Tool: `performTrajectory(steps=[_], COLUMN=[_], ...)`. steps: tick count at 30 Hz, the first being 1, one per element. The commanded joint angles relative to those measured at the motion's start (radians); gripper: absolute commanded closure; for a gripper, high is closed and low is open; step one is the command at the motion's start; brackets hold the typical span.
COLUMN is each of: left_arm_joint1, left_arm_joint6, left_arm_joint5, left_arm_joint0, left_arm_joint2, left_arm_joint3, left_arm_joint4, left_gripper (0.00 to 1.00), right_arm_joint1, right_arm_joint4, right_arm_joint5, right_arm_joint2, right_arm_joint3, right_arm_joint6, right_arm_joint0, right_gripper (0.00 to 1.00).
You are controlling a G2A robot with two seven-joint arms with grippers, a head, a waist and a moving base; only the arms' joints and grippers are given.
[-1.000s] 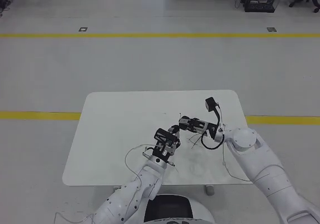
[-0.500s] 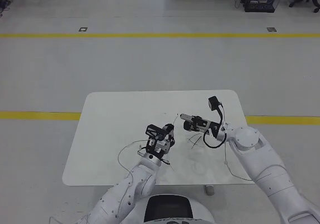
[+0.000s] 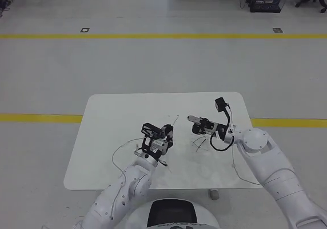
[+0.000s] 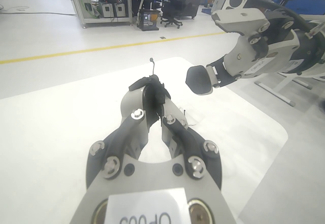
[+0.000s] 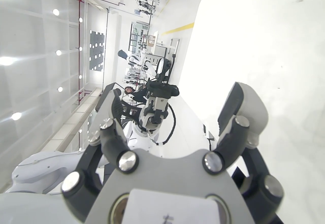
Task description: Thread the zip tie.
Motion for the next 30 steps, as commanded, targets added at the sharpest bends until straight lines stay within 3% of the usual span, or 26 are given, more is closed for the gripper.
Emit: performTrajectory(steps=[1, 6, 11, 14, 19, 22, 30], left_arm_joint1=[-0.002, 0.002, 0.013, 0.020, 0.025, 0.026, 0.026], left_arm_joint6=[-0.045, -0.208, -0.324, -0.382, -0.408, -0.405, -0.405], left_arm_joint5=[0.003, -0.046, -0.145, -0.197, -0.211, -0.224, -0.224], left_arm_joint0=[-0.005, -0.010, -0.004, -0.003, -0.007, -0.021, -0.021], left_arm_joint2=[-0.006, -0.062, -0.129, -0.161, -0.183, -0.177, -0.177], left_arm_joint3=[0.004, 0.006, 0.004, 0.014, 0.033, 0.039, 0.039], left_arm_joint4=[-0.059, -0.256, -0.460, -0.549, -0.616, -0.619, -0.619], left_gripper=[1.00, 1.00, 1.00, 1.00, 1.00, 1.00, 1.00], right_arm_joint1=[0.000, 0.013, 0.020, 0.020, 0.013, 0.013, 0.013], right_arm_joint4=[0.002, 0.017, 0.052, 0.075, 0.078, 0.078, 0.078], right_arm_joint5=[0.010, -0.050, -0.115, -0.115, -0.115, -0.115, -0.115], right_arm_joint2=[0.000, 0.040, 0.050, 0.041, 0.012, 0.012, 0.012], right_arm_joint3=[0.004, 0.055, 0.112, 0.136, 0.178, 0.178, 0.178], right_arm_joint6=[0.004, 0.117, 0.246, 0.341, 0.449, 0.449, 0.449], right_arm_joint0=[-0.003, 0.015, 0.045, 0.072, 0.115, 0.115, 0.115], right_gripper=[0.00, 0.00, 0.00, 0.00, 0.00, 0.00, 0.00])
